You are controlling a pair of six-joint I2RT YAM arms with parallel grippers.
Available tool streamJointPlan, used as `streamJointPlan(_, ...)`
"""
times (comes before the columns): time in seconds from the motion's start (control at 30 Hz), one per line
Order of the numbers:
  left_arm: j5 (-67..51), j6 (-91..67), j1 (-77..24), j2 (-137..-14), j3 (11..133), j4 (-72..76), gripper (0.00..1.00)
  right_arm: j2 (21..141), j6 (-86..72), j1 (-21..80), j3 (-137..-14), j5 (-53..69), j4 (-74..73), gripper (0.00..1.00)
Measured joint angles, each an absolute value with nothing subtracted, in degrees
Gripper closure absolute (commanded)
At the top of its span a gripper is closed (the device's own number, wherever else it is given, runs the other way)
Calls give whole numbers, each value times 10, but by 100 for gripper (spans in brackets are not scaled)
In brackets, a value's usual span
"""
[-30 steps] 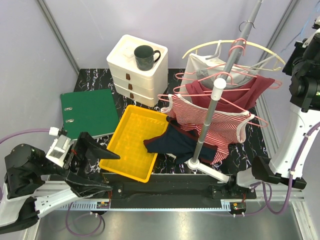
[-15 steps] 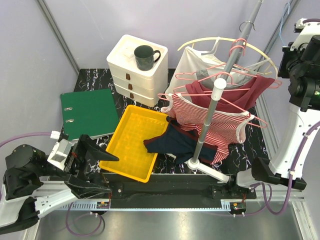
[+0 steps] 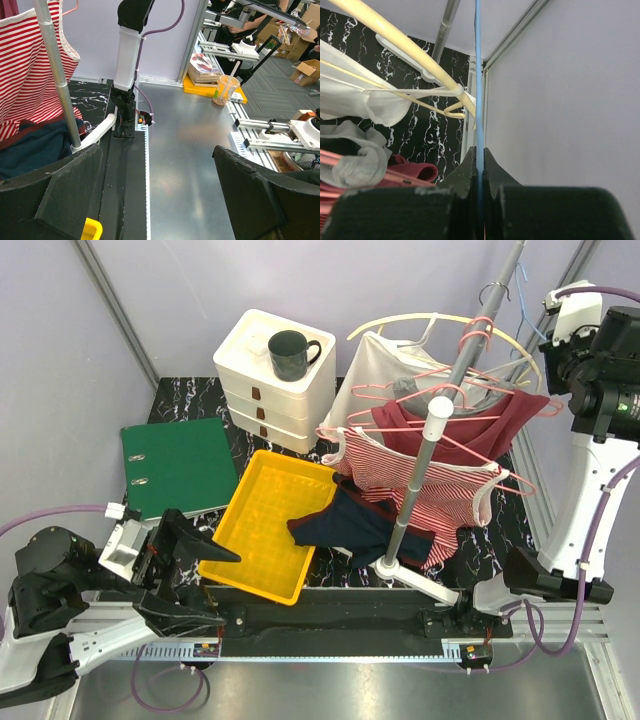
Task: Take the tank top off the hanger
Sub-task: Place the hanger at the clothesline.
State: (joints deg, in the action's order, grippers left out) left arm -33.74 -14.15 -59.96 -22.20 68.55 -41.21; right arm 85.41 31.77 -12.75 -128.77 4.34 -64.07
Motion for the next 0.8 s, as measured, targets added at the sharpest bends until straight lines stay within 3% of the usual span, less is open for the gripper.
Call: streamJointPlan(0.8, -322, -138, -600, -285, 689, -432, 1, 1002, 340, -123, -1439, 117, -589, 100)
